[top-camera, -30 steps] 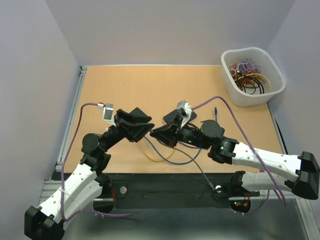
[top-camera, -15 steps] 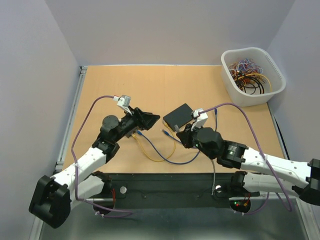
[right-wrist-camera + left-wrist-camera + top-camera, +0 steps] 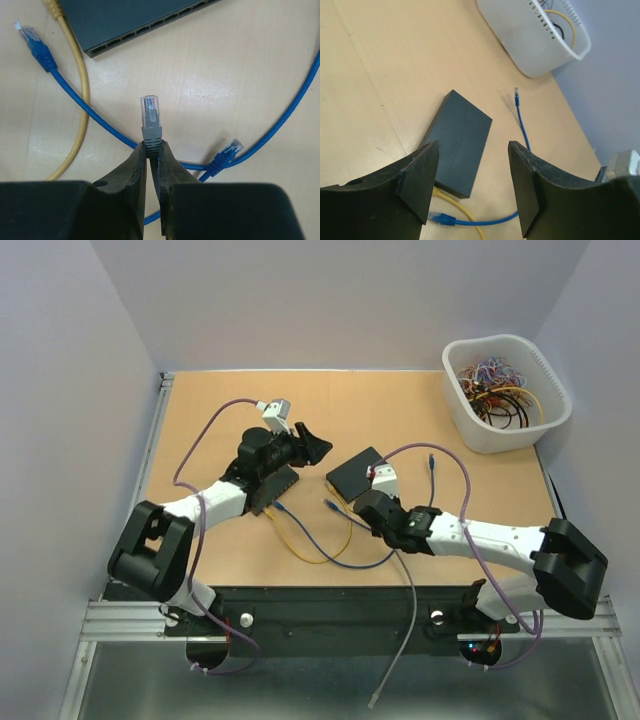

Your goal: Insert the plug into the switch port

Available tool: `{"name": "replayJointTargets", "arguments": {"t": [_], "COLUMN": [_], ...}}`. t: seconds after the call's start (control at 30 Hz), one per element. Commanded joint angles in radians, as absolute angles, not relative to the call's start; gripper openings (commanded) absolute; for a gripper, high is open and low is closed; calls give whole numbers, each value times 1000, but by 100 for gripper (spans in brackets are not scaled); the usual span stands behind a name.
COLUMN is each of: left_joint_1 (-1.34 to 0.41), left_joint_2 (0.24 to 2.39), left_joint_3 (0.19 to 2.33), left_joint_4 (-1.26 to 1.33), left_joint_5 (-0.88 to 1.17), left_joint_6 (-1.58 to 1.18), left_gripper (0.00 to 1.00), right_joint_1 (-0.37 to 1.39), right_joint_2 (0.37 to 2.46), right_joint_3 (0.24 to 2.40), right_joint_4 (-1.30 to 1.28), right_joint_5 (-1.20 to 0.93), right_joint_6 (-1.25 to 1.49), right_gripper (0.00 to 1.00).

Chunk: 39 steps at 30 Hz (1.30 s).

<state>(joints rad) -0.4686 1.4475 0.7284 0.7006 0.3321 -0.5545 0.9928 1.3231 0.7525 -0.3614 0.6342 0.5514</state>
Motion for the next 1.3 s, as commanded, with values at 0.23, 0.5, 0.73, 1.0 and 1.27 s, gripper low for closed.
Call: {"name": "replayJointTargets", "arguments": {"t": [0.23,0.5,0.73,1.0,1.27], "left_joint_1": [-456,-457,-468,-476,-483], "left_joint_2": [1726,1815,1870,1904,1956], "left_joint_3": [893,926,948,974,1034], "left_joint_4": [818,781,750,724,701], "left_joint_5": [403,359,316,304,339], "left_joint_6": [-531,-500,-477,-454,-440], "left_gripper": [63,62,62,61,61], "right_joint_1": [922,879,865,835,799], "right_joint_2": [1492,1601,1675,1648,1669], "right_joint_3": [825,905,948,920,936], "right_joint_4": [-239,-144,-135,-137,-137], "right_joint_5": [563,453,411,411,405], "right_joint_6": [450,364,347,368,370], "right_gripper": [0,0,1,0,1]}}
